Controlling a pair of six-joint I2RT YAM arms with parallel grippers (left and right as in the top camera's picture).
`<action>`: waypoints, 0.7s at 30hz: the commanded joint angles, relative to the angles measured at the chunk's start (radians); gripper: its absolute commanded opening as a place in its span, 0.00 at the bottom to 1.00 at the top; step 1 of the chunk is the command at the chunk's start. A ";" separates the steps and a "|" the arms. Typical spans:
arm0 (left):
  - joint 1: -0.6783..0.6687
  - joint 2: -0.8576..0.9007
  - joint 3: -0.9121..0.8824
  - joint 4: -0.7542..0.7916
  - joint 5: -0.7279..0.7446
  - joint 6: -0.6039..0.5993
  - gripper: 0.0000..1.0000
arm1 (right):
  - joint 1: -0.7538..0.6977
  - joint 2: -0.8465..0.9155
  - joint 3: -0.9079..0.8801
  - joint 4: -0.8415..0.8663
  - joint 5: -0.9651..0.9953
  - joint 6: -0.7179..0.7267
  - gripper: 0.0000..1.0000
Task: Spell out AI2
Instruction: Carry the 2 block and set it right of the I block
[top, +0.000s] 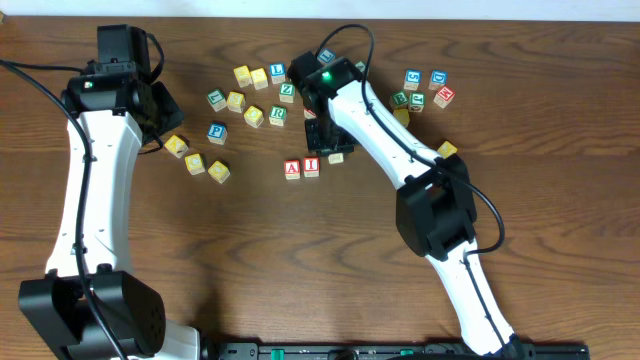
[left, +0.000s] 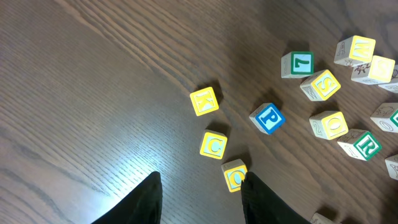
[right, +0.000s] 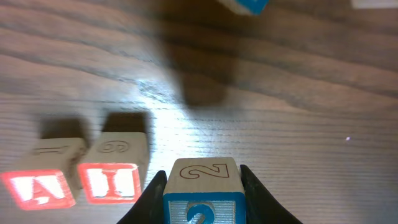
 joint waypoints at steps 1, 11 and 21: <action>0.000 0.001 -0.014 -0.003 -0.005 0.009 0.41 | 0.034 -0.018 -0.058 0.017 0.010 0.003 0.19; 0.000 0.001 -0.014 -0.005 -0.005 0.009 0.41 | 0.040 -0.018 -0.145 0.109 0.010 0.027 0.21; 0.000 0.001 -0.014 -0.005 -0.005 0.009 0.41 | 0.034 -0.018 -0.145 0.113 0.010 0.026 0.33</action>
